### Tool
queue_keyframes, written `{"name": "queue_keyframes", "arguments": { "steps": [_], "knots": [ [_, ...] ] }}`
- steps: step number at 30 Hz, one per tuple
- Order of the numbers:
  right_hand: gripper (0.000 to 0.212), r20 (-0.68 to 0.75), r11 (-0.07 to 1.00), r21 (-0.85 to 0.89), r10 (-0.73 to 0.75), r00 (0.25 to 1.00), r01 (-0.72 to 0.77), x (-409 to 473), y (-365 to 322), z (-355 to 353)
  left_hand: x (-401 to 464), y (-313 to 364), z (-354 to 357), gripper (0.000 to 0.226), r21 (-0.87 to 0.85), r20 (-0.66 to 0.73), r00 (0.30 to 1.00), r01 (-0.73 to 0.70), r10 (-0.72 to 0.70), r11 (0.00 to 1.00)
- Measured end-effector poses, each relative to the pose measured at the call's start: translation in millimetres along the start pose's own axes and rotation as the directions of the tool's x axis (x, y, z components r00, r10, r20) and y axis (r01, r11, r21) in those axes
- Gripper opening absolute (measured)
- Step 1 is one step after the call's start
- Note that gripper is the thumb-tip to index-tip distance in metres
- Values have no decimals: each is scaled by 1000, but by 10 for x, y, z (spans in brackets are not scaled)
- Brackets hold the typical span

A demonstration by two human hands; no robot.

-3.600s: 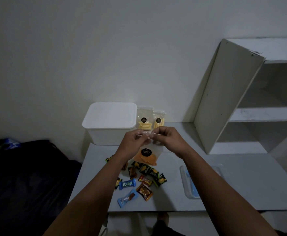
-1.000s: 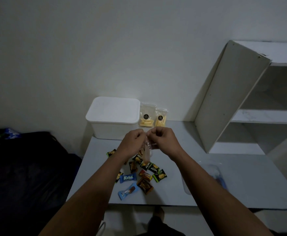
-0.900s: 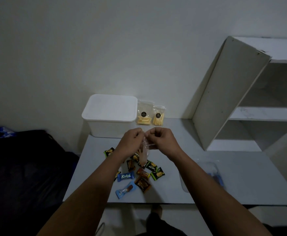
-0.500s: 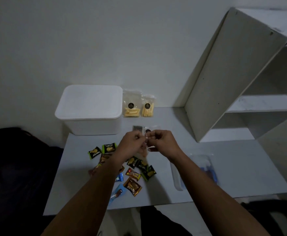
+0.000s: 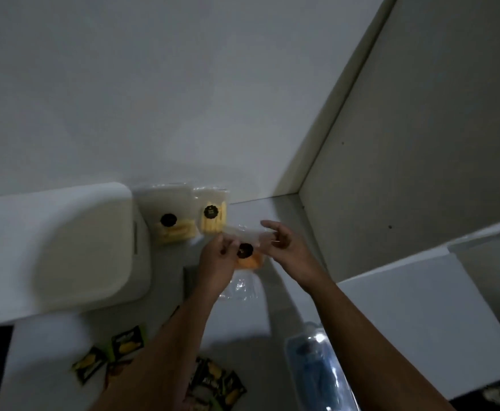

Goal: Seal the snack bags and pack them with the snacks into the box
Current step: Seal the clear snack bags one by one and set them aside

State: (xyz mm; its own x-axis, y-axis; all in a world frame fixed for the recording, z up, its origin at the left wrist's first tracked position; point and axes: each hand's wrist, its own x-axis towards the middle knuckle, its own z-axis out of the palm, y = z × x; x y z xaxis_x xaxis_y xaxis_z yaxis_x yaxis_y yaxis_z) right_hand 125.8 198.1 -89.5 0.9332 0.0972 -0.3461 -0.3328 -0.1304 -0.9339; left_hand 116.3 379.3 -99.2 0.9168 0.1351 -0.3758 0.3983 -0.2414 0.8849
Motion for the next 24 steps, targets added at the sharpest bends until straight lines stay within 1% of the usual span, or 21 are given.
{"name": "queue_keyframes", "arguments": {
  "steps": [1, 3, 4, 5, 8, 11, 13, 15, 16, 20, 21, 22, 24],
  "knots": [
    [39, -12, 999, -30, -11, 1000, 10, 172, 112, -26, 155, 4, 87, 11, -36, -15, 1000, 7, -8, 999],
    [12, -70, 992, -125, -35, 997, 26, 512, 307, -68, 447, -15, 256, 8, -60, -8, 1000, -10, 9, 998],
    [9, -110, 987, -163, -37, 993, 18, 683, 380, -85, 573, -25, 326, 7, -68, -3, 1000, -21, 21, 997],
    [12, -149, 984, -177, -32, 988, 5, 854, 429, -108, 689, -41, 392, 8, -90, -8, 1000, -17, 16, 996],
    [7, -208, 981, -195, -30, 978, -12, 1308, 452, -147, 969, -78, 539, 22, -133, -98, 995, -11, -2, 991],
    [16, -165, 979, -201, -10, 986, -24, 1718, 469, -93, 1053, -57, 582, 38, -33, -252, 968, -19, 10, 999],
    [24, -106, 978, -206, 1, 994, -23, 1933, 507, -17, 1048, -63, 561, 40, 29, -335, 942, -20, 29, 999],
    [26, -104, 980, -194, 24, 994, -44, 1996, 519, 72, 1006, -119, 517, 34, 113, -333, 941, -26, 63, 993],
    [32, -126, 980, -194, 28, 992, -52, 1978, 510, 110, 984, -171, 482, 32, 137, -325, 944, -21, 65, 990],
    [67, -302, 973, -180, 86, 950, -146, 1622, 594, 139, 750, -403, 253, 32, 263, -282, 959, 39, 38, 964],
    [68, -338, 967, -191, 94, 937, -166, 1476, 637, 114, 667, -463, 196, 35, 299, -286, 958, 73, 17, 951],
    [61, -360, 962, -207, 96, 928, -180, 1332, 696, 89, 585, -507, 144, 36, 334, -303, 953, 100, 6, 937],
    [38, -358, 936, -256, 140, 923, -241, 1019, 776, 81, 450, -631, 63, 39, 419, -340, 940, 152, 0, 895]
  ]
}}
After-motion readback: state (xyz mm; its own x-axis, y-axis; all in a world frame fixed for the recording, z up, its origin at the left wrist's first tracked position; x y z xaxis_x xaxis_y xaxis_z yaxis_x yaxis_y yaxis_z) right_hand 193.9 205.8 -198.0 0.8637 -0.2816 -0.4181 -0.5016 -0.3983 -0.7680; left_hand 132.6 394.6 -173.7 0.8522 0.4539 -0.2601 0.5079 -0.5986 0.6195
